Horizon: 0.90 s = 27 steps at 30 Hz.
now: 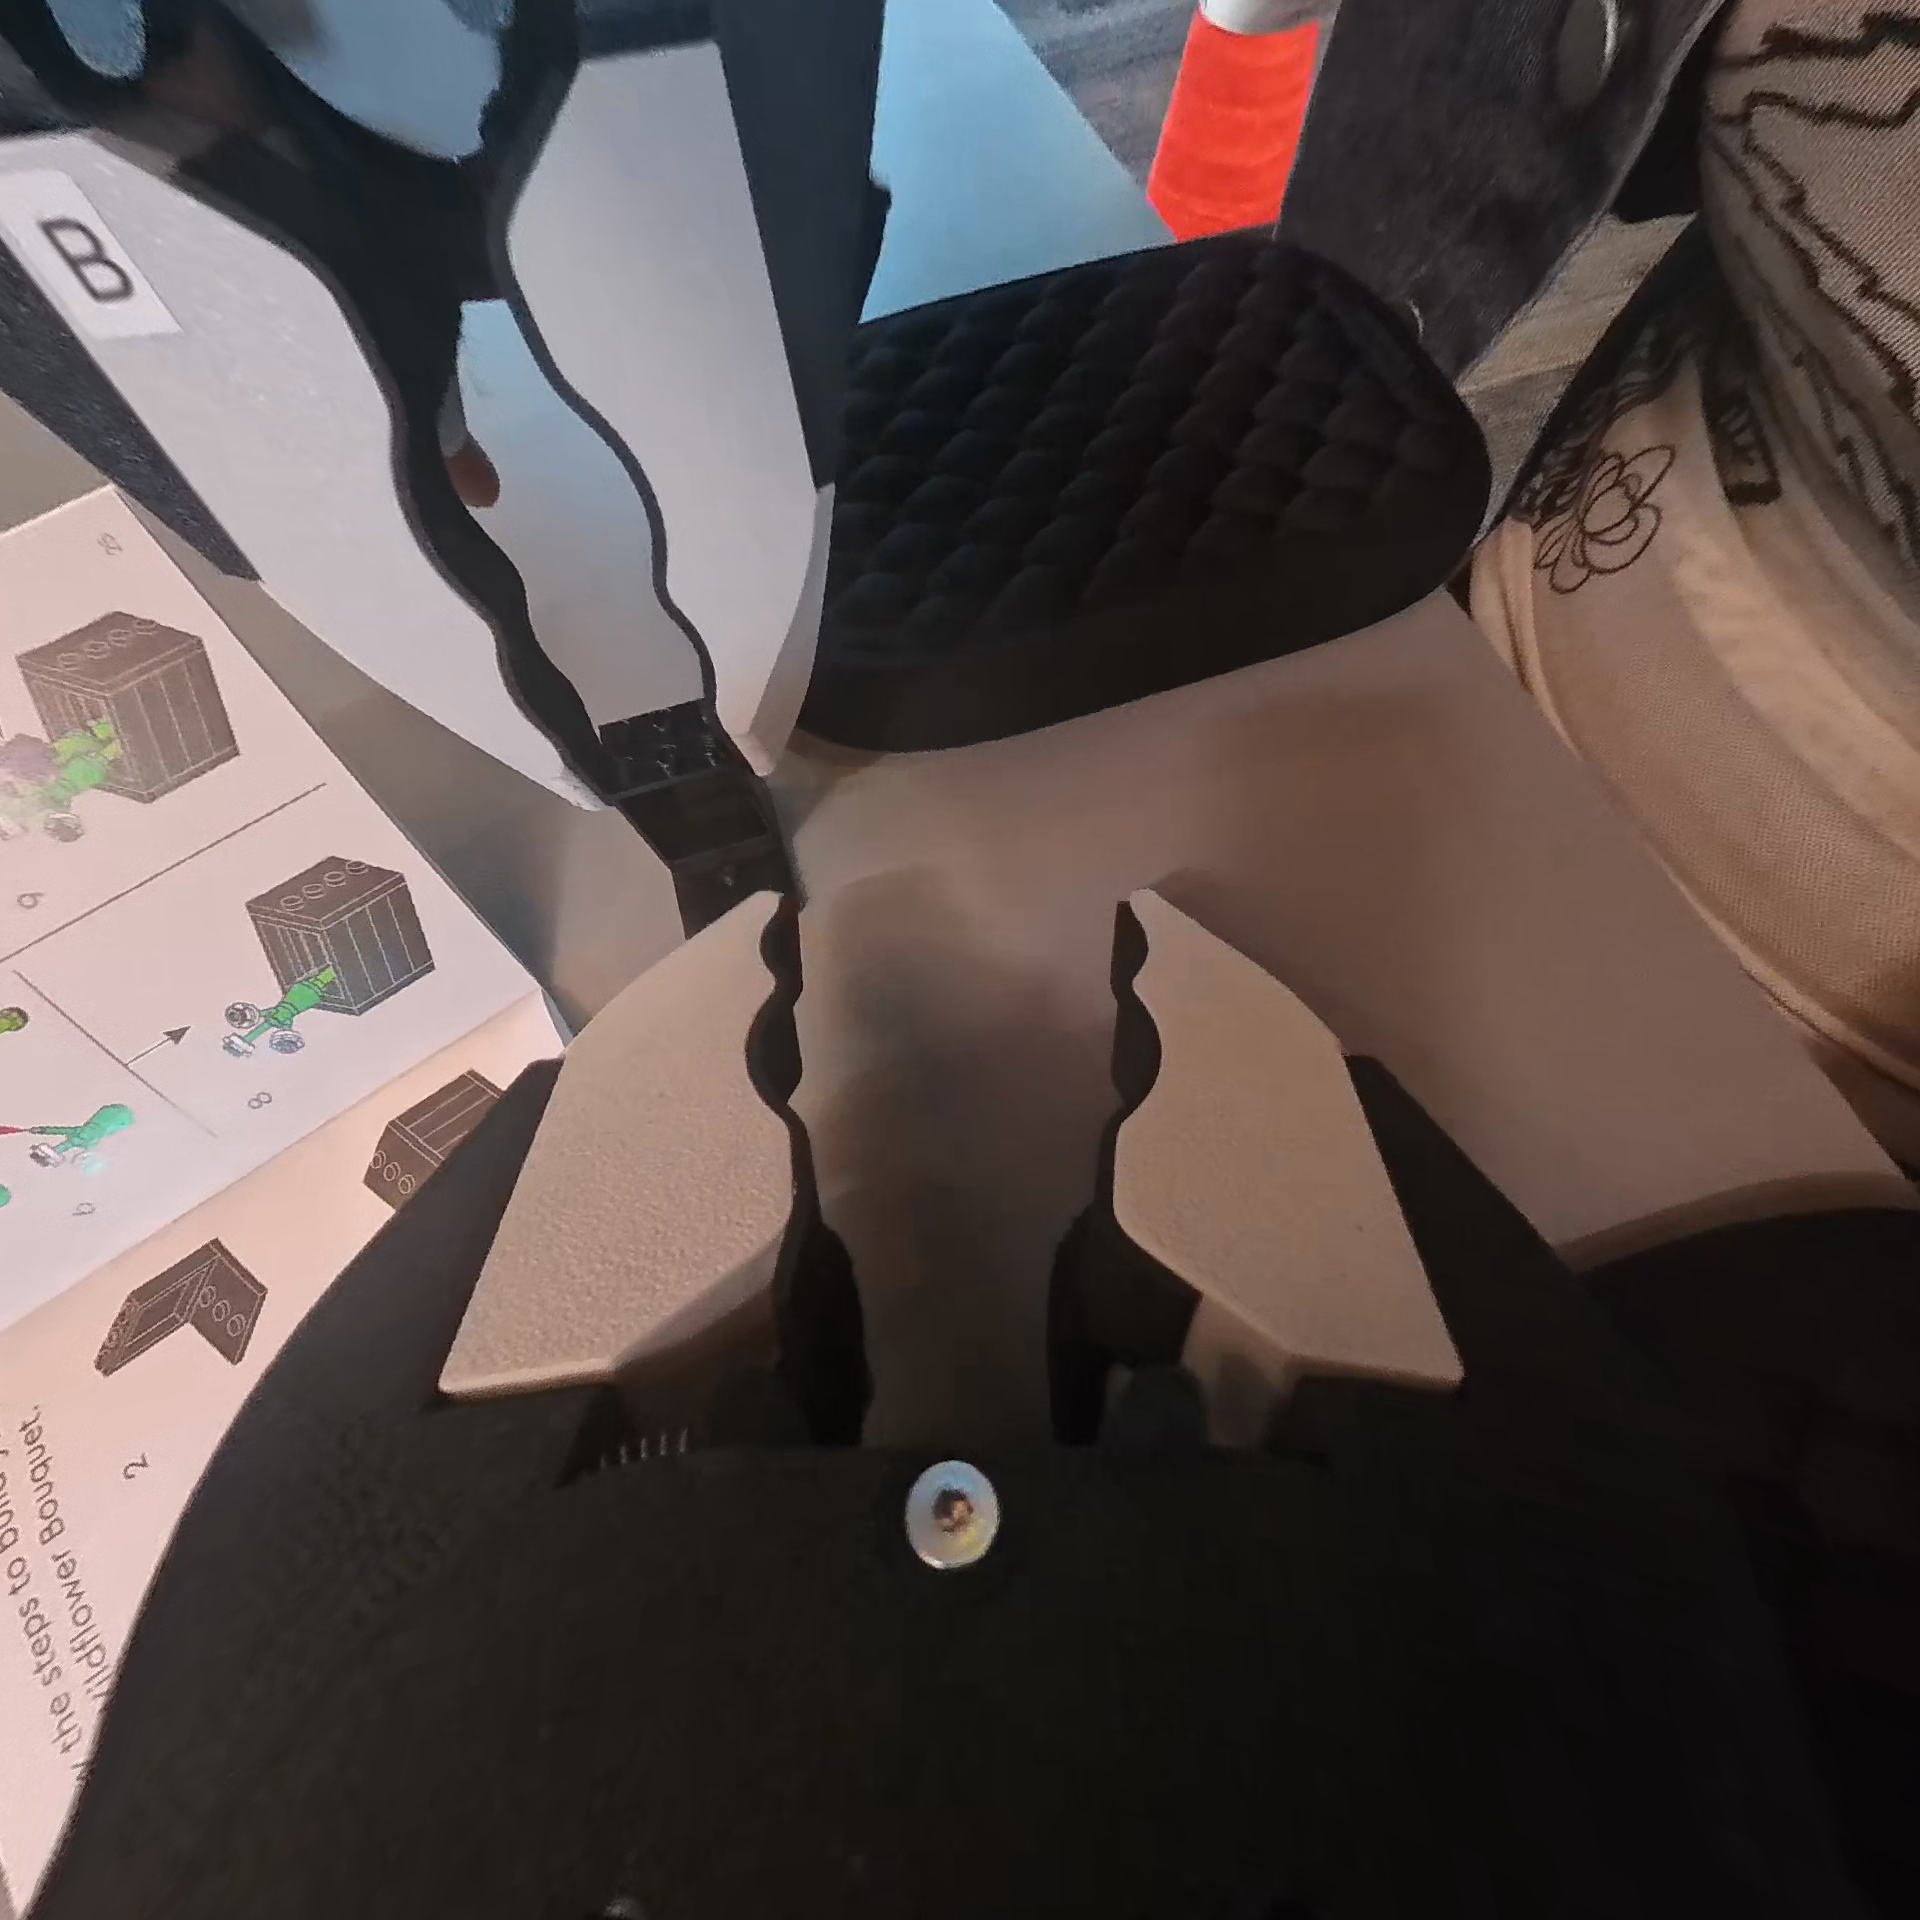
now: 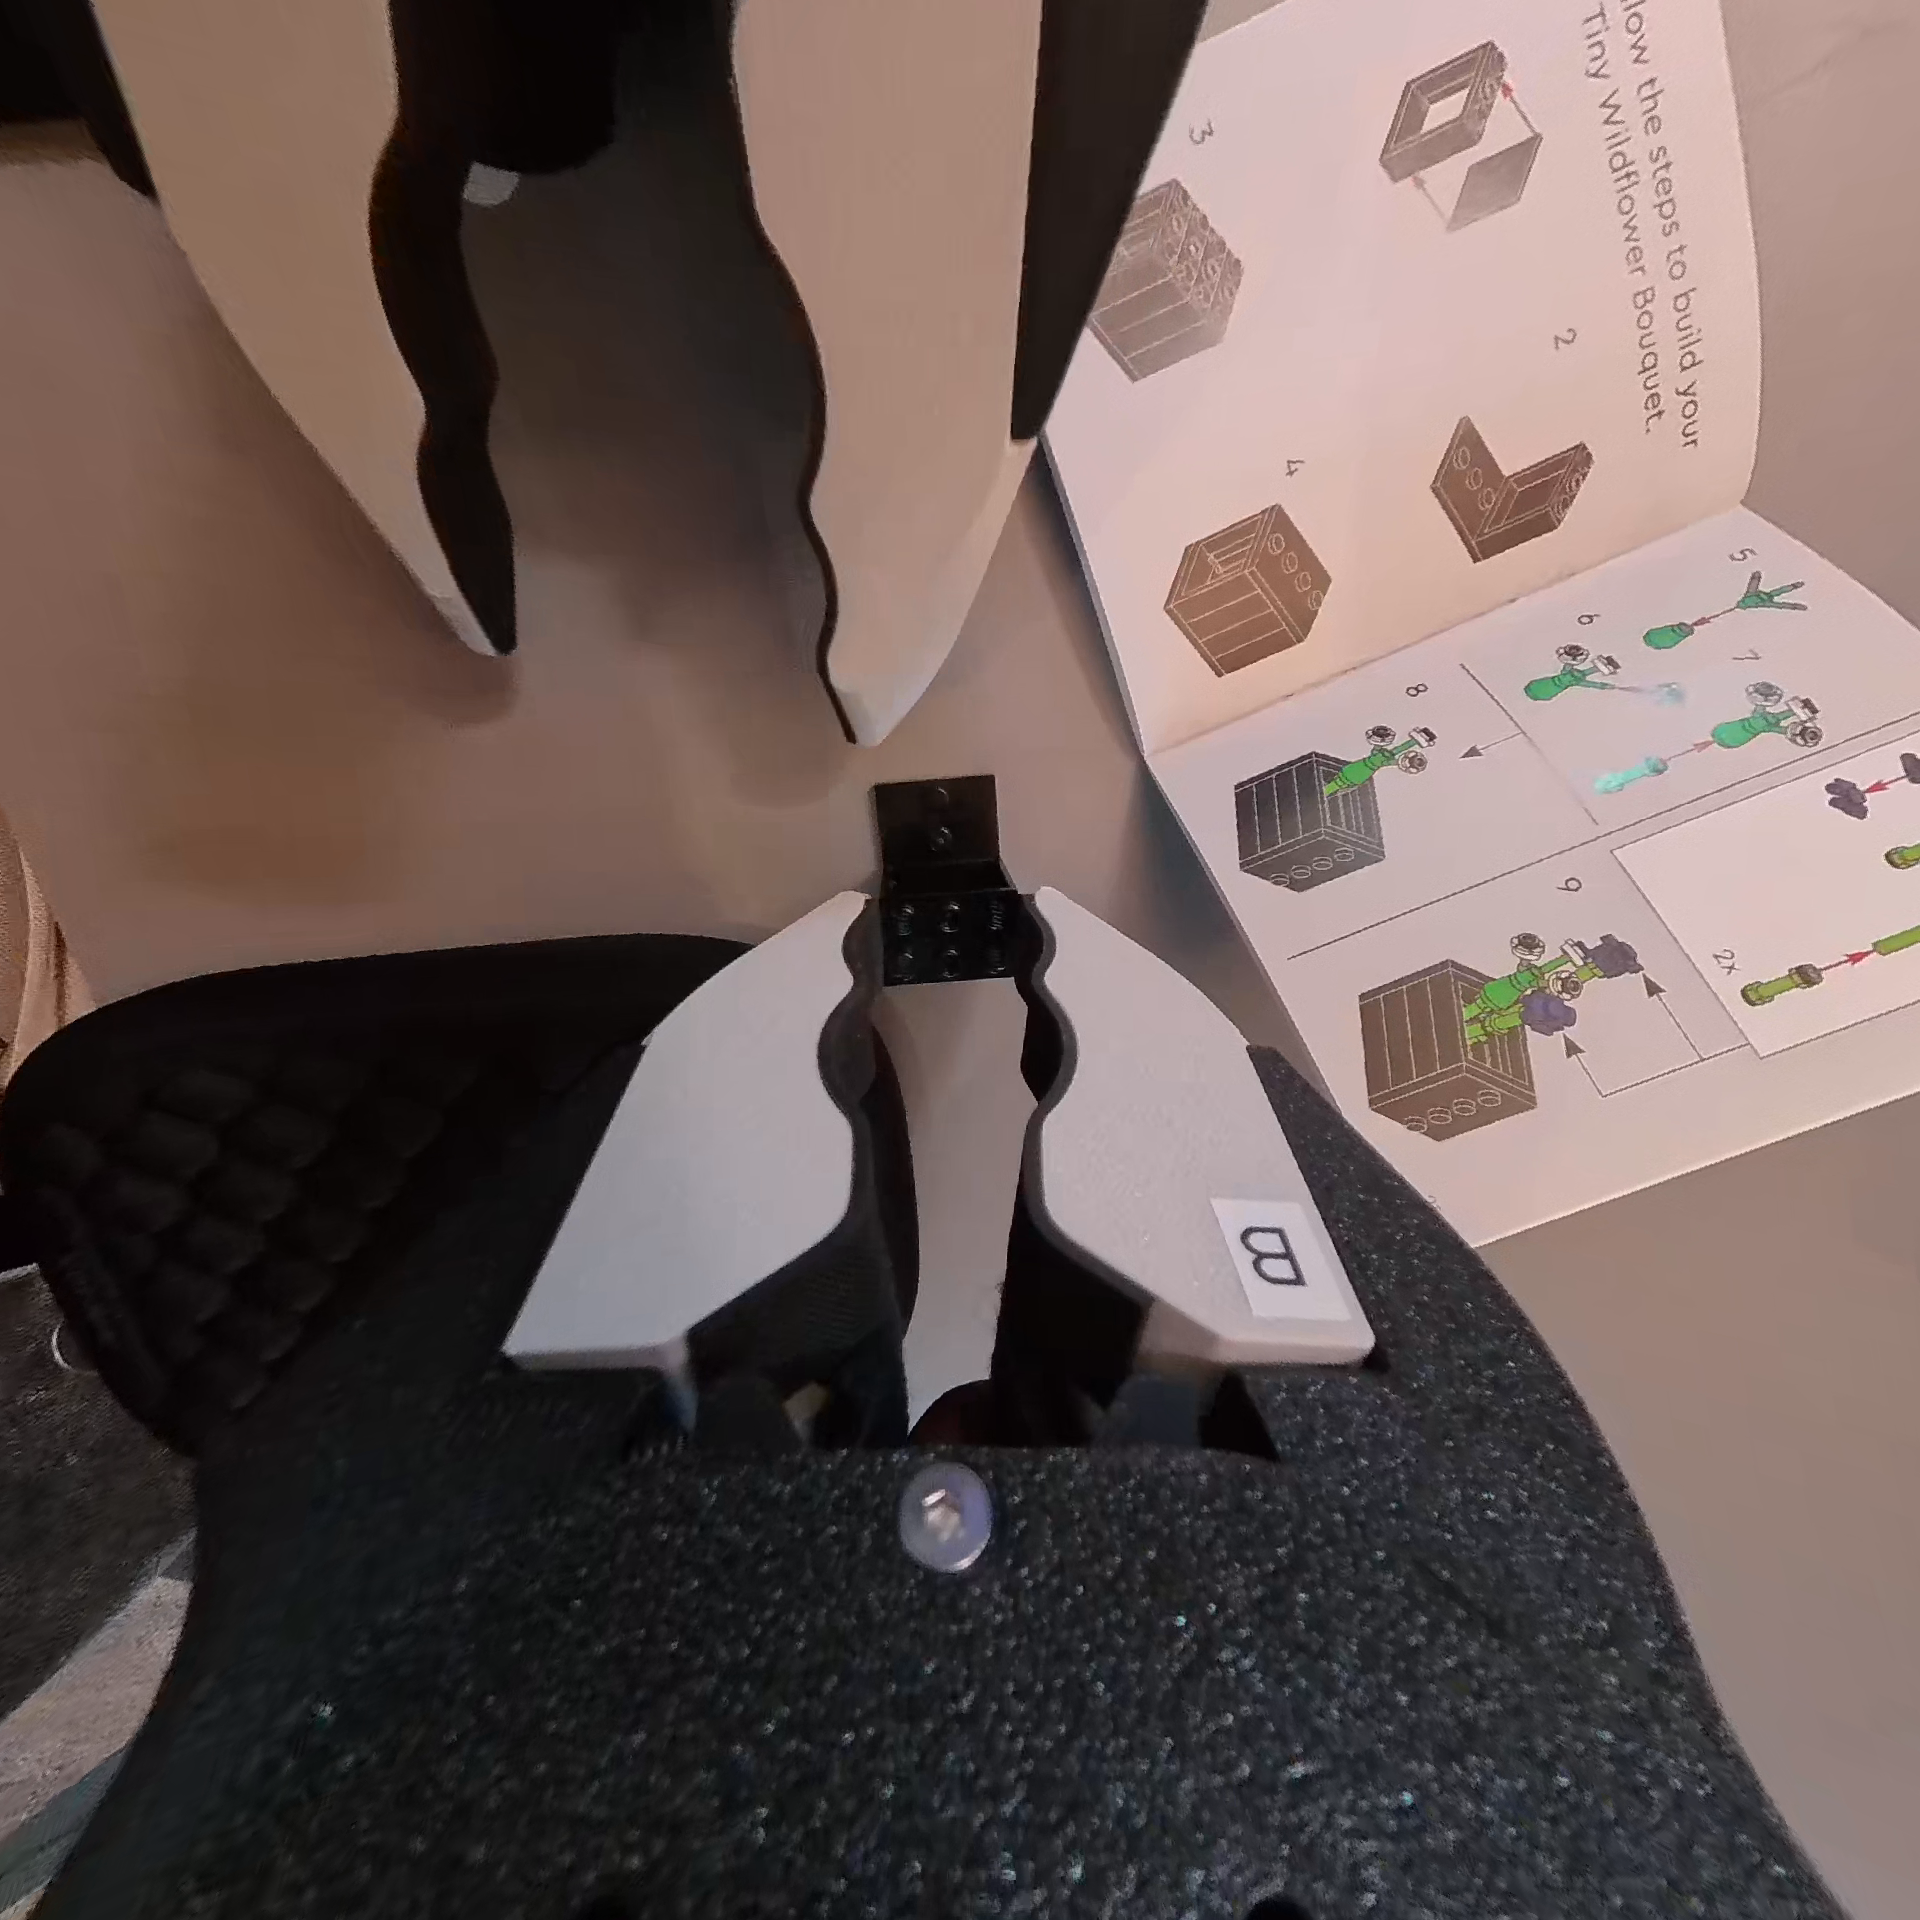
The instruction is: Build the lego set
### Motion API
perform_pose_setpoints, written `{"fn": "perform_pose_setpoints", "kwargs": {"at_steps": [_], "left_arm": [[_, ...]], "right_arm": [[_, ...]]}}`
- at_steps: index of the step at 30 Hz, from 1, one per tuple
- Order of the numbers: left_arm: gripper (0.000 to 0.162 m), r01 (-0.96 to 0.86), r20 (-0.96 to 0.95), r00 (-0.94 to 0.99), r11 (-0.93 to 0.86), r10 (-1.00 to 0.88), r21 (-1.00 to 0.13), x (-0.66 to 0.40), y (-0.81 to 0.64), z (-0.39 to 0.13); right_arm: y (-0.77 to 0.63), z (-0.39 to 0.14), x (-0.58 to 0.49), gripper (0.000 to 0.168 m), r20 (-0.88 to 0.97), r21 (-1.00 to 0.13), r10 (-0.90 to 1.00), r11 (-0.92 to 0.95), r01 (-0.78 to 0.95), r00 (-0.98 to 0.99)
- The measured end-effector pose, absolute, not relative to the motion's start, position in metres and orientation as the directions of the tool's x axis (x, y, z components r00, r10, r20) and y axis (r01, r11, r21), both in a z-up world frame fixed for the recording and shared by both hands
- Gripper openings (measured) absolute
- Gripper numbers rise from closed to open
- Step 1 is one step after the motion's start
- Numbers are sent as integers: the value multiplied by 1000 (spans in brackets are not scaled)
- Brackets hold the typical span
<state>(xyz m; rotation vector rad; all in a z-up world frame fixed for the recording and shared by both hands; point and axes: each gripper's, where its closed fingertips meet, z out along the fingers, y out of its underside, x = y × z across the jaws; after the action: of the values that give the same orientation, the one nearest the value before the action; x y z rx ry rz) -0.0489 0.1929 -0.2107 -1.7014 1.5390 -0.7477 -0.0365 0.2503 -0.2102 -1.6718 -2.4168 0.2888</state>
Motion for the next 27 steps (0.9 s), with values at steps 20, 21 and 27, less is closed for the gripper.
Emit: {"fn": "perform_pose_setpoints", "kwargs": {"at_steps": [20,21,27], "left_arm": [[58,-574,-68,143,-27,-987,-818,-48,199,-211],[58,-569,-72,145,-23,-987,-822,-48,199,-210],[58,-543,-109,201,-18,-974,-839,-49,205,-196]], "right_arm": [[249,-216,-35,41,8,-300,930,353,886,-368],[251,-215,-36,47,11,-307,933,345,887,-359],[250,-207,-35,50,-14,-402,940,306,863,-340]]}}
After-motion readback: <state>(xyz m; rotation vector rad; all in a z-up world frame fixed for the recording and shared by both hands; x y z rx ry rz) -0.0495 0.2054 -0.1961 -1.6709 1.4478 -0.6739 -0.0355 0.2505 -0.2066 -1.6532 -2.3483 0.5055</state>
